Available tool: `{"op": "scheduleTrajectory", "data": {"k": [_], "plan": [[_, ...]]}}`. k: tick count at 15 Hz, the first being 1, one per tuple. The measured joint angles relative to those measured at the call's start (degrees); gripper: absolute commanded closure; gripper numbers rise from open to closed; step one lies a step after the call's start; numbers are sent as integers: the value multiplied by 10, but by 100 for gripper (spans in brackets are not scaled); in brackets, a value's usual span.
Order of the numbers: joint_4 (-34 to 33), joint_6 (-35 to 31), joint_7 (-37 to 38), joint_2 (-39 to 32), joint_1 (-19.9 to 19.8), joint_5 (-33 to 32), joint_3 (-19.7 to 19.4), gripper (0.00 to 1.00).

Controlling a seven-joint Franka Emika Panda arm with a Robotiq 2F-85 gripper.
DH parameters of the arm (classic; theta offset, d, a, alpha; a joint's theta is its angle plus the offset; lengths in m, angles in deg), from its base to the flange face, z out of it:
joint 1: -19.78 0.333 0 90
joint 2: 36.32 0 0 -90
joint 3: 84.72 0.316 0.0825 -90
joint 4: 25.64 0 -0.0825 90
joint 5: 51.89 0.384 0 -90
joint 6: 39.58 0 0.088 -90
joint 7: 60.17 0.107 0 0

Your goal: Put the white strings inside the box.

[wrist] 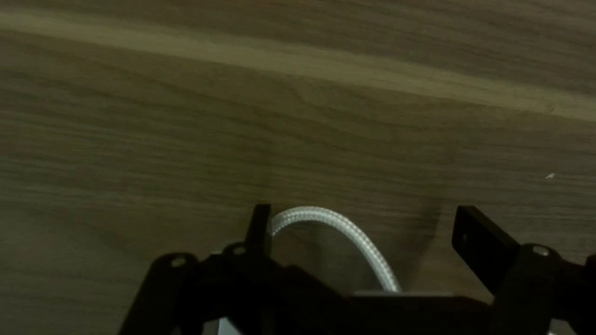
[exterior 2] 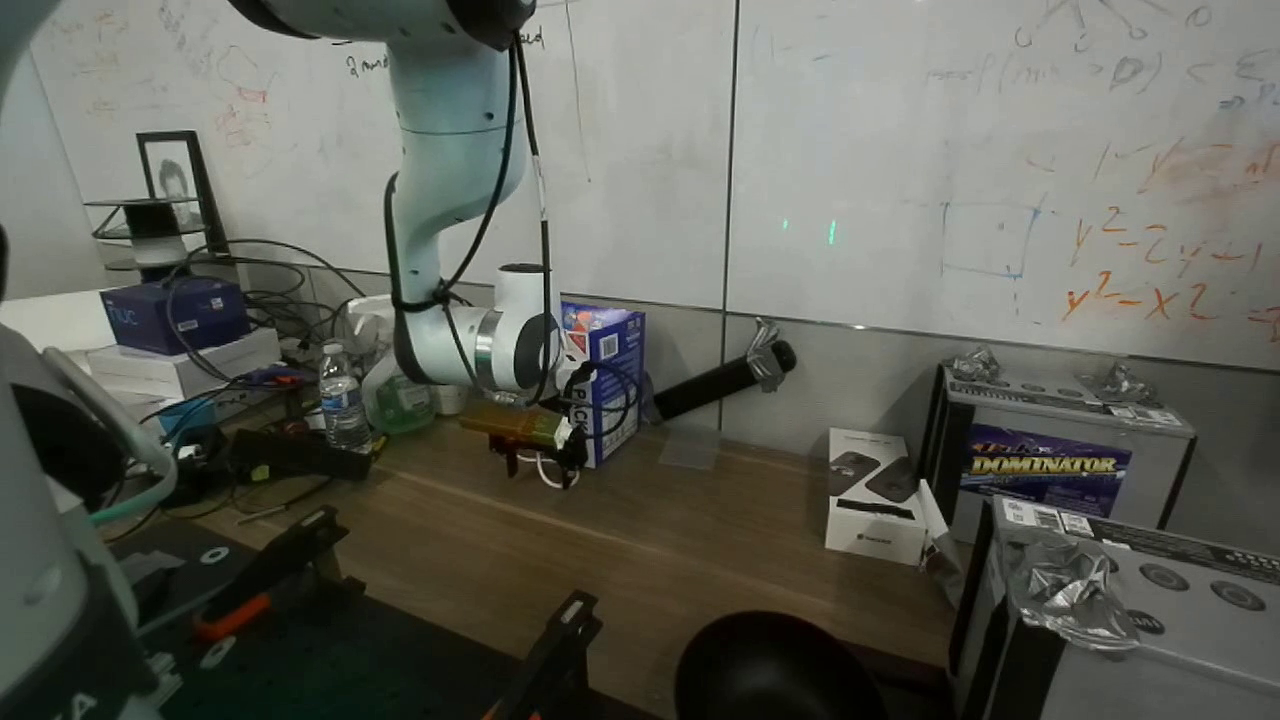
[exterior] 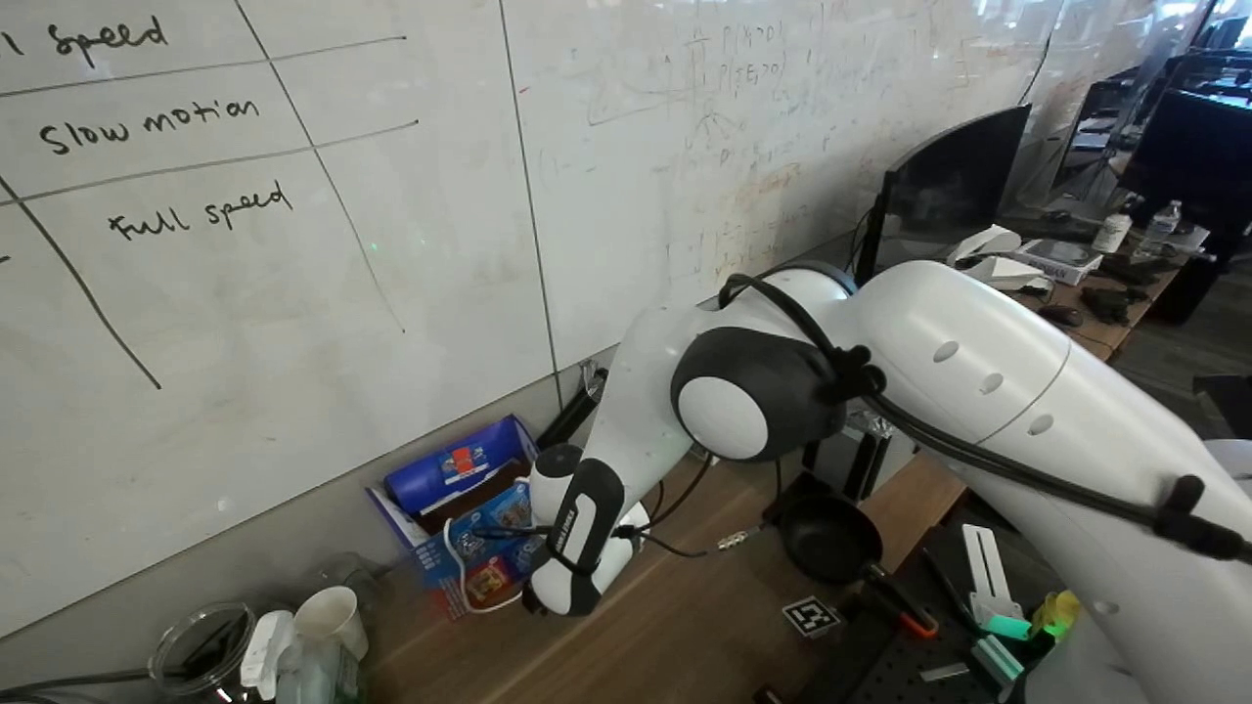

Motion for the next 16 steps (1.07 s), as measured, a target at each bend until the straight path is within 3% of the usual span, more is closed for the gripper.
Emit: {"op": "scheduleTrajectory", "data": {"k": [16], "plan": [[-21,-5,-4,-6,1,-3,-18,0]]}}
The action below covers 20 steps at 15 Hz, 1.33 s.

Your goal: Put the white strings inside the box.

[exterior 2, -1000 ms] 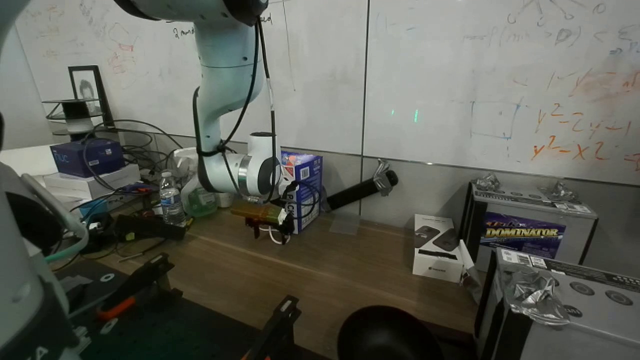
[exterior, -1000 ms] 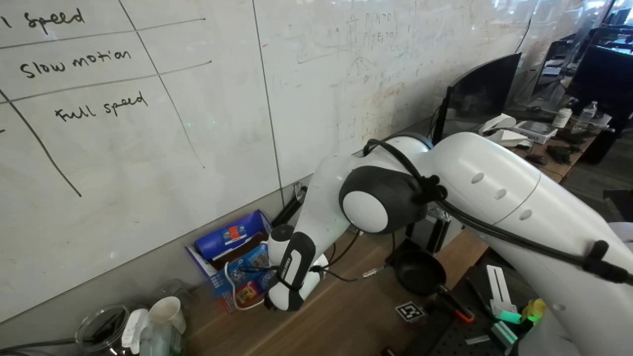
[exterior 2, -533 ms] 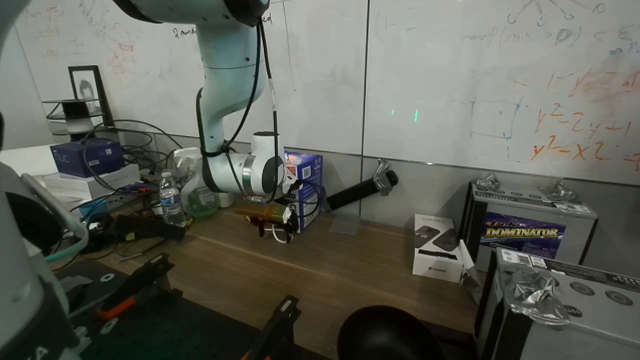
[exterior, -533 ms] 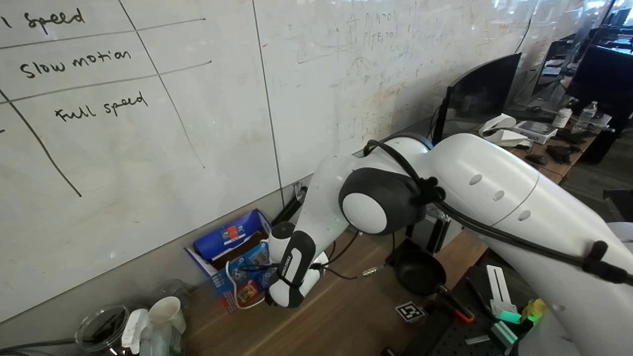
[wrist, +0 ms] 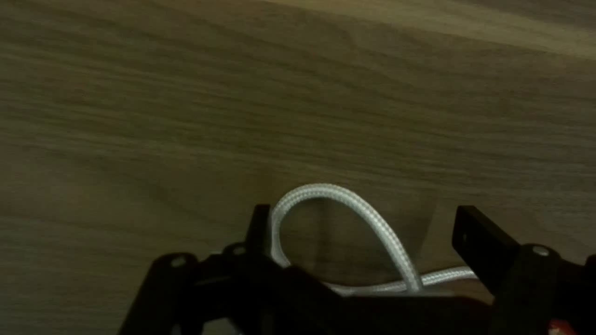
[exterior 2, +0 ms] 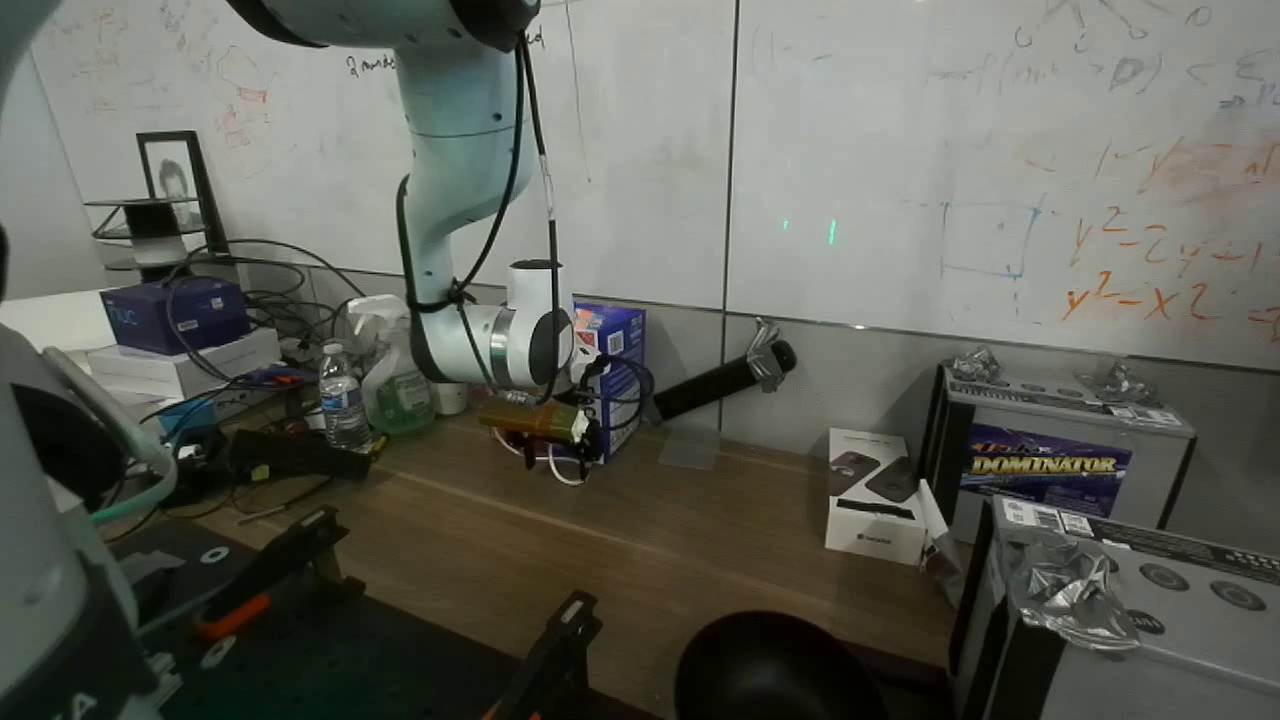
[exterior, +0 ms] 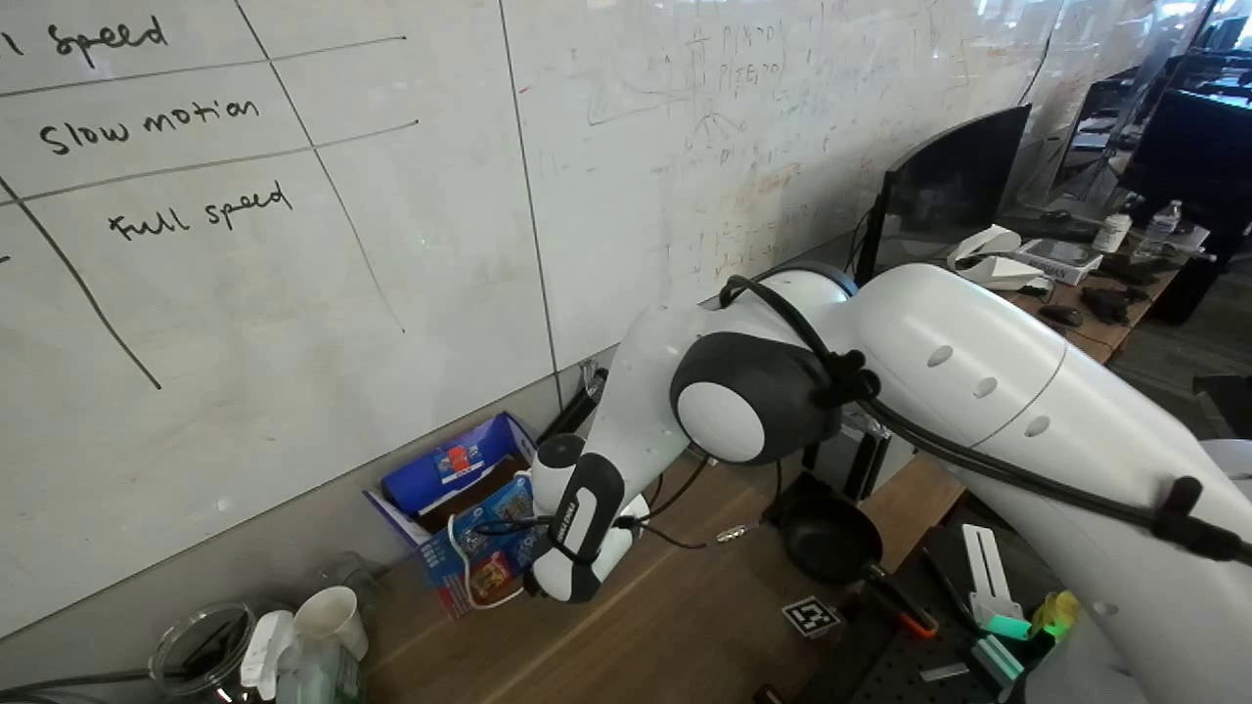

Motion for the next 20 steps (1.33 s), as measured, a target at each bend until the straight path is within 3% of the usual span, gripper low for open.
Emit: {"op": "scheduleTrajectory", "data": {"k": [7,20], "plan": [[0,-36,-2,-4,16,-2,-23,0],[4,-112,6,-31,121,0,-131,0]]}}
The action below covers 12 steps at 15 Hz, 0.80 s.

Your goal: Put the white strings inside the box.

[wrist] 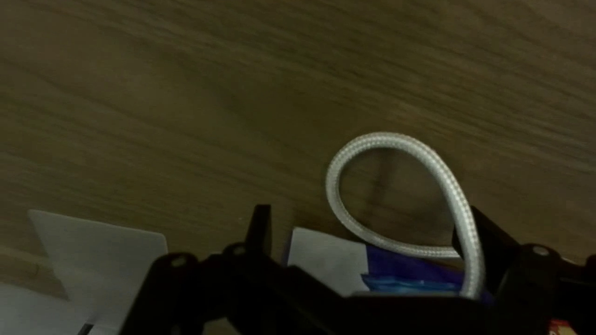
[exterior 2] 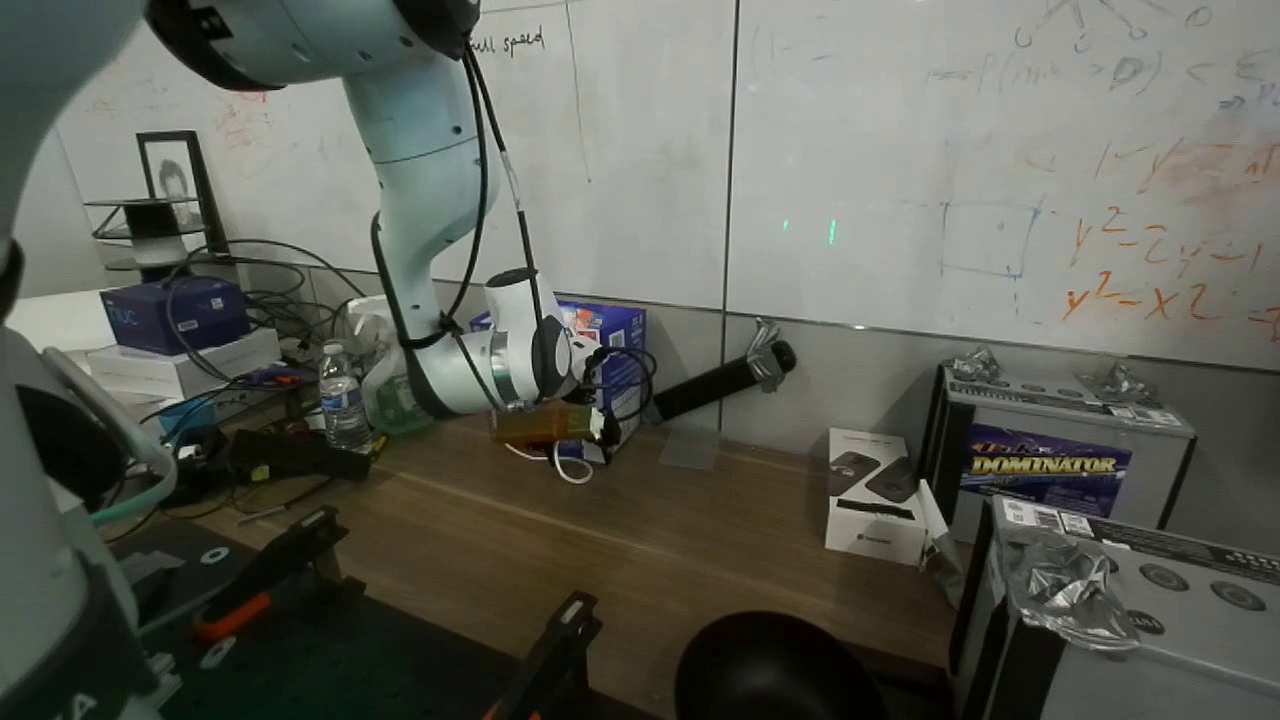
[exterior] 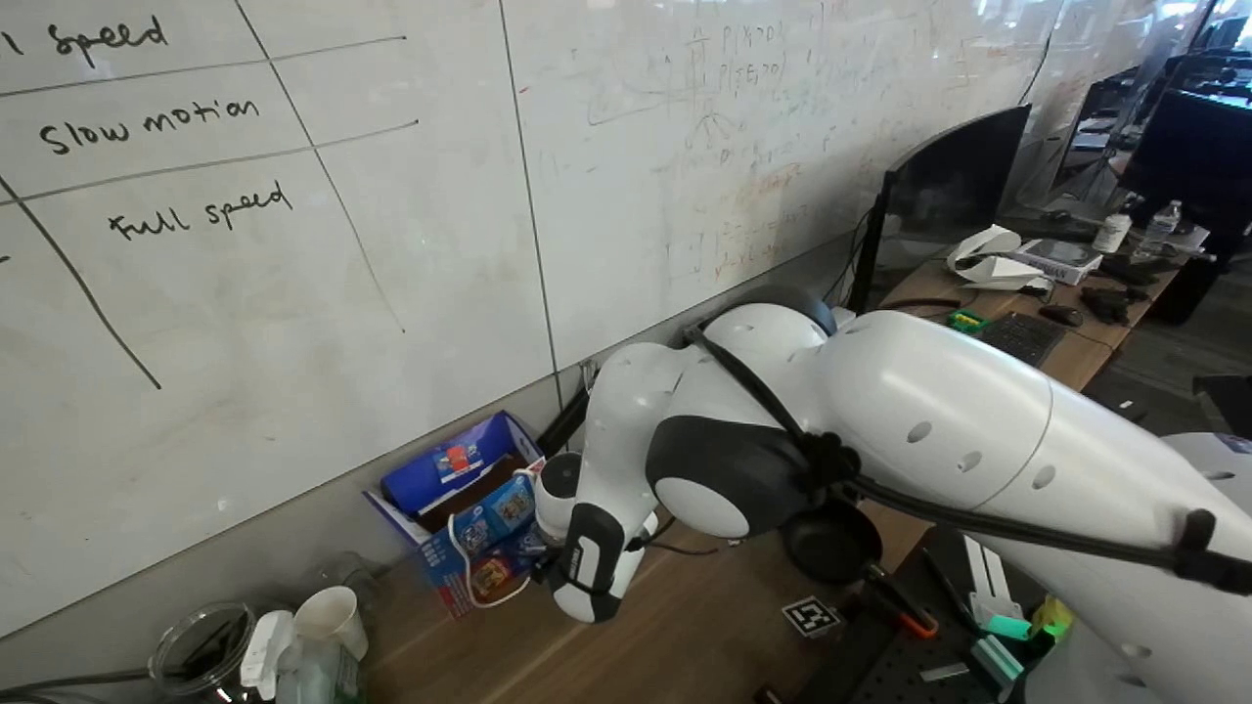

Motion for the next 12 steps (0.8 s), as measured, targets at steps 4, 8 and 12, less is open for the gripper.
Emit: {"op": "scheduleTrajectory", "data": {"k": [4,8,12], "plan": [[4,-13,5,0,24,3,-22,0],[16,-21,10,0,54,8,-51,34],[29,-24,10,0,81,19,-77,67]]}}
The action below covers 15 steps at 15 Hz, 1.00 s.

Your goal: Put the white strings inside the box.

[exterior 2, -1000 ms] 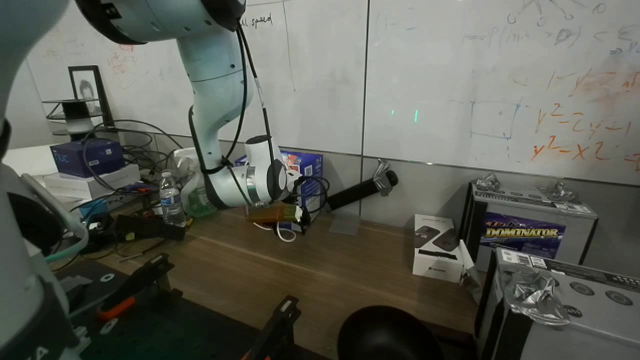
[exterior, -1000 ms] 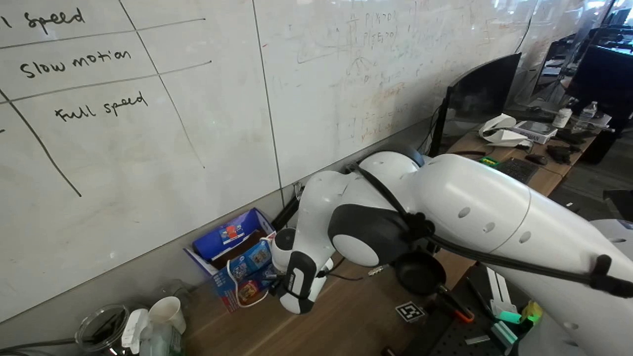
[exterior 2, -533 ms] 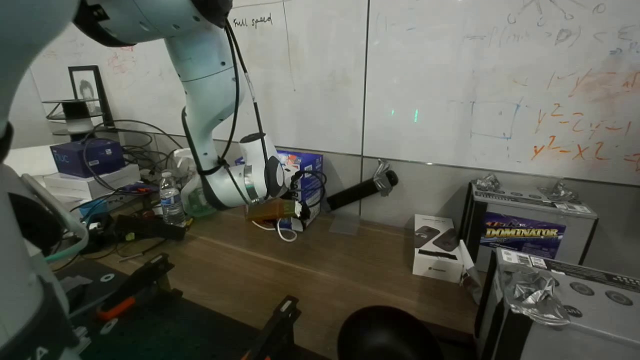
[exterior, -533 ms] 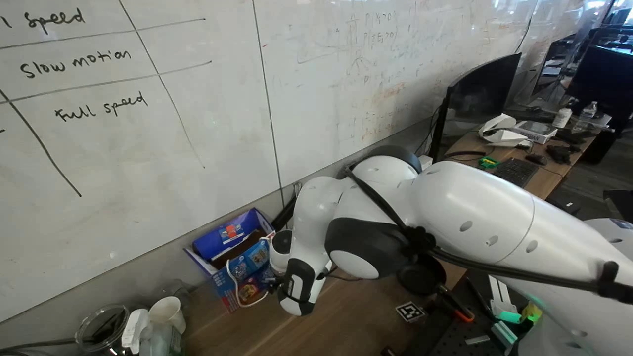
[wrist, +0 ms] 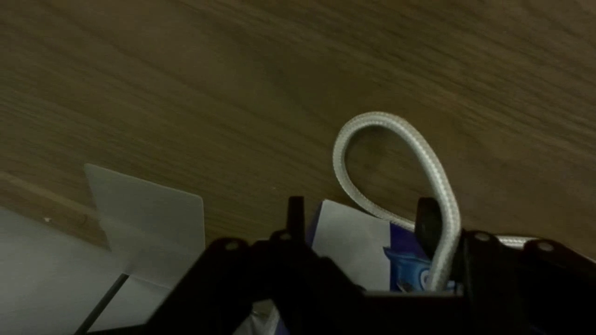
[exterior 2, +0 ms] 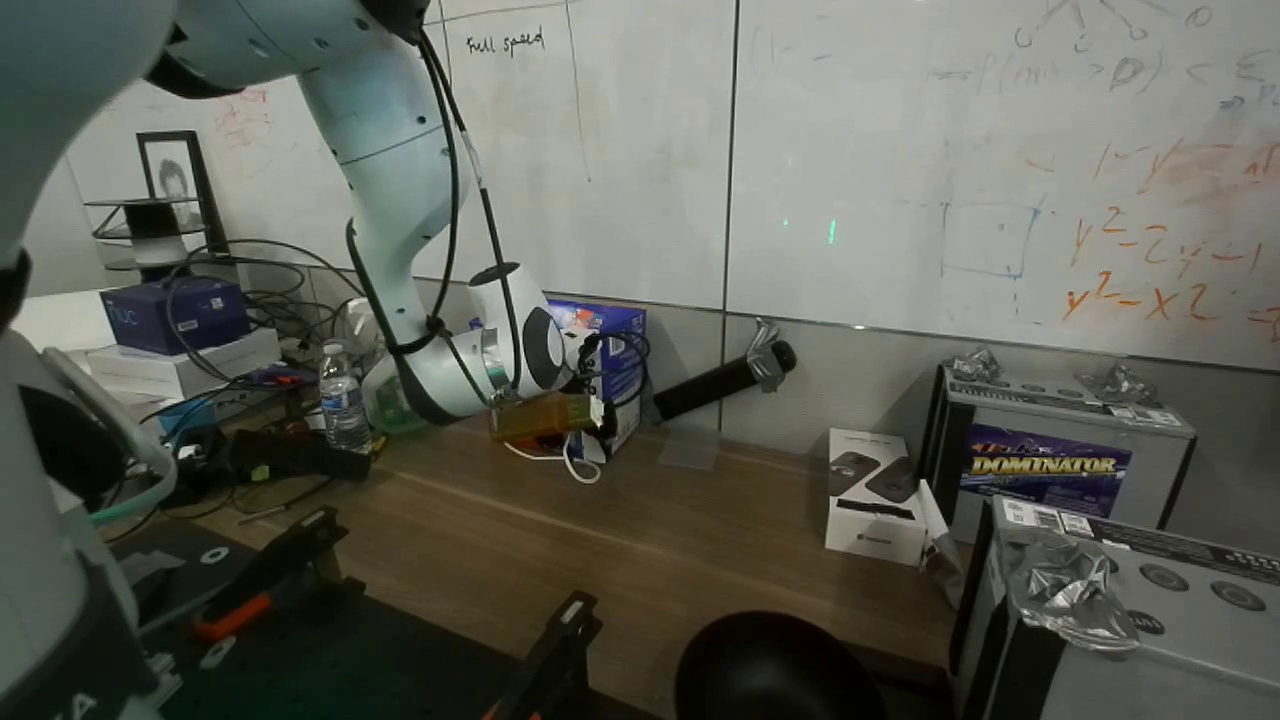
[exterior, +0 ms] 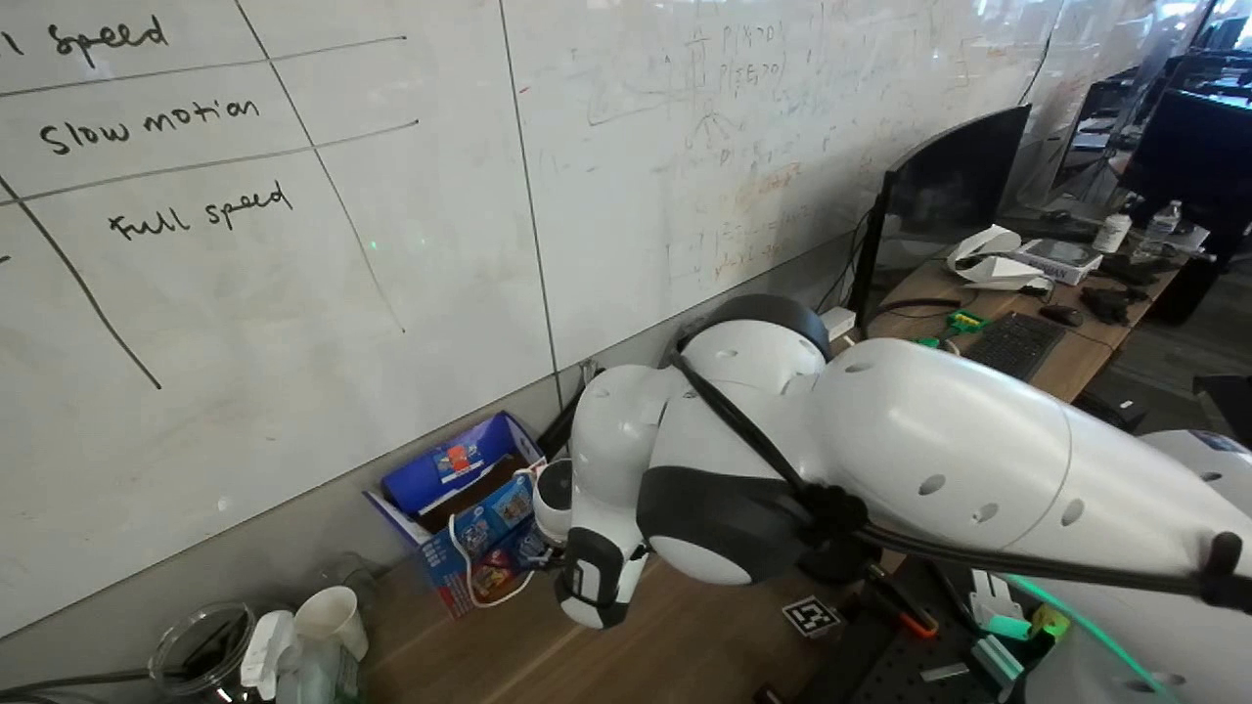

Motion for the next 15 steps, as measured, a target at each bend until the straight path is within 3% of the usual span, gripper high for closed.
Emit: {"op": "scheduleTrajectory", "data": {"k": [5,10,15], "plan": [[14,0,1,0,30,11,-25,100],[25,0,8,2,68,28,-59,100],[54,0,33,4,170,58,-145,100]]}}
